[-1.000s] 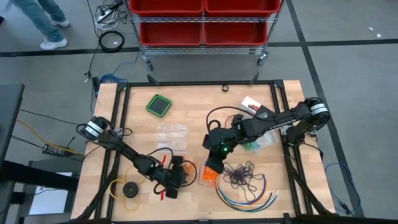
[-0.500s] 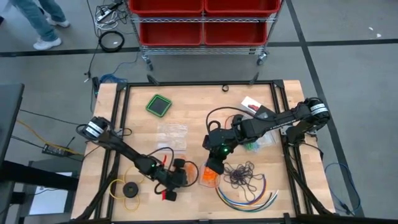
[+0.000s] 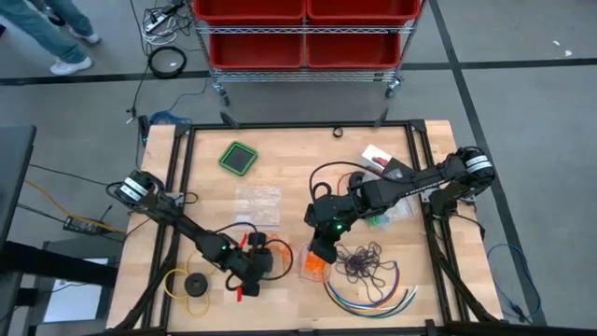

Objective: Sort rubber bands
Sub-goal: Put the orange rubber band into the transparent zip bag

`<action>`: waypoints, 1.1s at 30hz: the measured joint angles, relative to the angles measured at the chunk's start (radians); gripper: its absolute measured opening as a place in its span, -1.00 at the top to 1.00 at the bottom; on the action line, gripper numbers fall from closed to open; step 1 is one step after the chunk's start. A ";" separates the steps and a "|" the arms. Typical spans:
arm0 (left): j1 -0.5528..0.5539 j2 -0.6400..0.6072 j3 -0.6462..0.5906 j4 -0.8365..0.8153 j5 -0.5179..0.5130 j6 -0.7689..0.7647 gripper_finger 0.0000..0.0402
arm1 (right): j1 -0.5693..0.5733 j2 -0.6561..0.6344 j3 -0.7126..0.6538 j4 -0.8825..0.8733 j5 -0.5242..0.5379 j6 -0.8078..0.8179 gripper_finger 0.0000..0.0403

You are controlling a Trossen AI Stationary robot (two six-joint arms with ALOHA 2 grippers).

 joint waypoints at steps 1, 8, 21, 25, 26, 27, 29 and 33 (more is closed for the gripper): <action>0.000 -0.006 0.000 -0.023 -0.008 -0.008 0.45 | 0.001 0.000 0.000 -0.001 -0.002 0.000 1.00; -0.004 -0.097 -0.008 -0.273 -0.077 -0.104 0.30 | -0.001 0.000 0.000 0.000 -0.002 -0.002 1.00; -0.031 -0.140 -0.010 -0.464 -0.210 -0.169 0.29 | 0.001 0.000 0.000 0.003 0.005 -0.002 1.00; -0.032 -0.140 -0.015 -0.494 -0.223 -0.182 0.29 | 0.003 0.000 0.000 0.004 0.005 -0.006 1.00; -0.034 -0.140 -0.021 -0.467 -0.224 -0.177 0.29 | 0.003 0.000 0.000 0.004 0.006 -0.008 1.00; -0.035 -0.140 -0.029 -0.438 -0.224 -0.162 0.29 | 0.003 0.000 0.000 0.004 0.006 -0.010 1.00; -0.035 -0.140 -0.047 -0.353 -0.224 -0.130 0.29 | 0.001 0.000 0.000 0.004 0.006 -0.011 1.00; -0.026 -0.141 -0.092 -0.205 -0.223 -0.094 0.29 | -0.001 0.000 0.000 0.007 0.008 -0.011 1.00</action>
